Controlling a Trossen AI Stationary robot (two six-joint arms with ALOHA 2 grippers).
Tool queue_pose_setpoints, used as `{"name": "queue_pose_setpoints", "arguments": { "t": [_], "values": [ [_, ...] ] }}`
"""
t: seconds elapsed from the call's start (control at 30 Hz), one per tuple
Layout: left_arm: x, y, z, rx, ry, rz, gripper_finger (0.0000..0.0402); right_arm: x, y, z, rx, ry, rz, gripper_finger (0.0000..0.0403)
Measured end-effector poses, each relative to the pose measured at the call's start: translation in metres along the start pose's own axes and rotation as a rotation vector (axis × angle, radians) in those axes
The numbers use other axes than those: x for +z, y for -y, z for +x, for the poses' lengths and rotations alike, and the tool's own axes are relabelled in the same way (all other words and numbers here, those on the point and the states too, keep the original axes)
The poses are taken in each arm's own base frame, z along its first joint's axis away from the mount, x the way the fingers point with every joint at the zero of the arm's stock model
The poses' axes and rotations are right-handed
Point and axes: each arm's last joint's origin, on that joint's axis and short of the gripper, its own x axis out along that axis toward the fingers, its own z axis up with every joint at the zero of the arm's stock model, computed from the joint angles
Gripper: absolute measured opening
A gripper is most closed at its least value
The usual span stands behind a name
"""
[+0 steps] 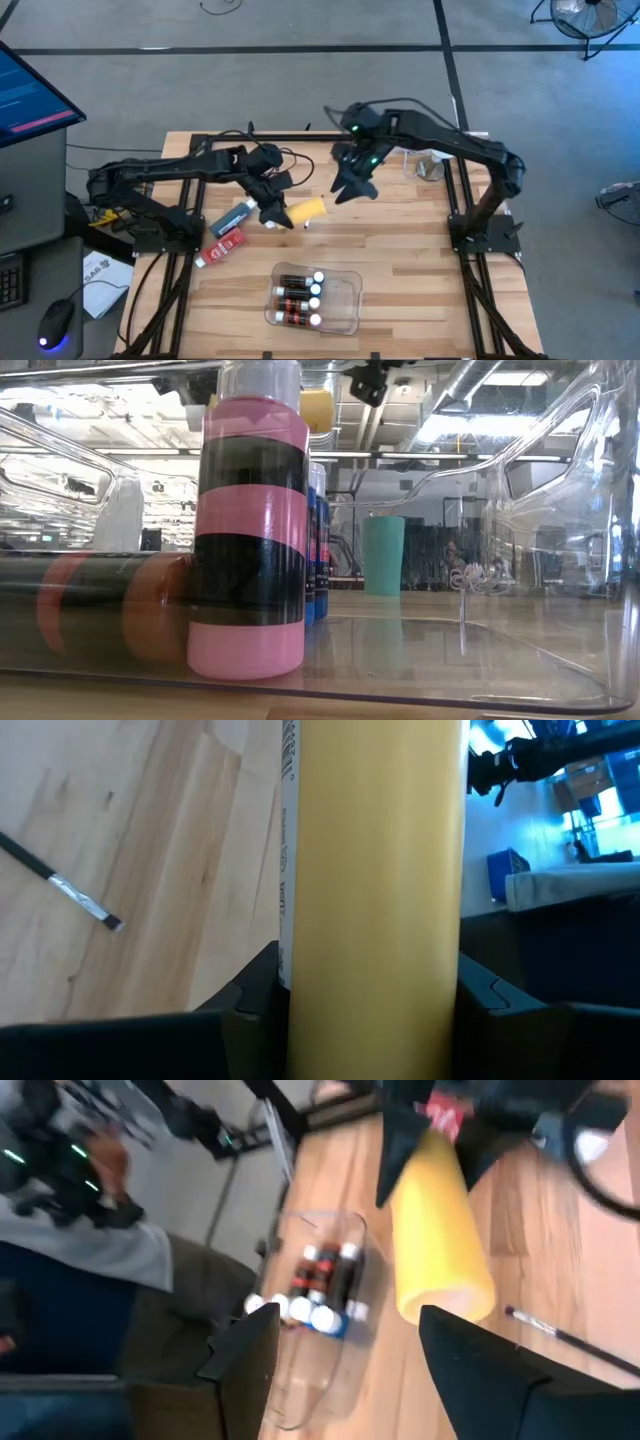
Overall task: Pick & Place Paint Supplies
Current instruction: Put the yellow paint bottle into the transparent bin
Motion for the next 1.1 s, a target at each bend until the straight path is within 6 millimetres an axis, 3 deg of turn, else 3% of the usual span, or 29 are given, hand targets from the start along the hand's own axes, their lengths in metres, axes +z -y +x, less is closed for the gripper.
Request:
{"name": "queue_pose_setpoints", "arguments": {
  "t": [0.23, 0.5, 1.1],
  "values": [
    [0.0, 0.003, -0.001, -0.002, 0.011, 0.0, 0.0131, 0.013, 0.003, 0.035, -0.066, -0.067, -0.034, 0.0237],
    [0.001, 0.005, 0.0, -0.003, 0.025, 0.009, 0.0131, 0.021, 0.008, 0.057, -0.186, -0.085, -0.064, 0.0237],
    [0.005, 0.004, -0.001, 0.004, 0.063, 0.006, 0.0131, 0.018, 0.017, 0.066, -0.245, -0.131, 0.013, 0.0252]
  ]
}}
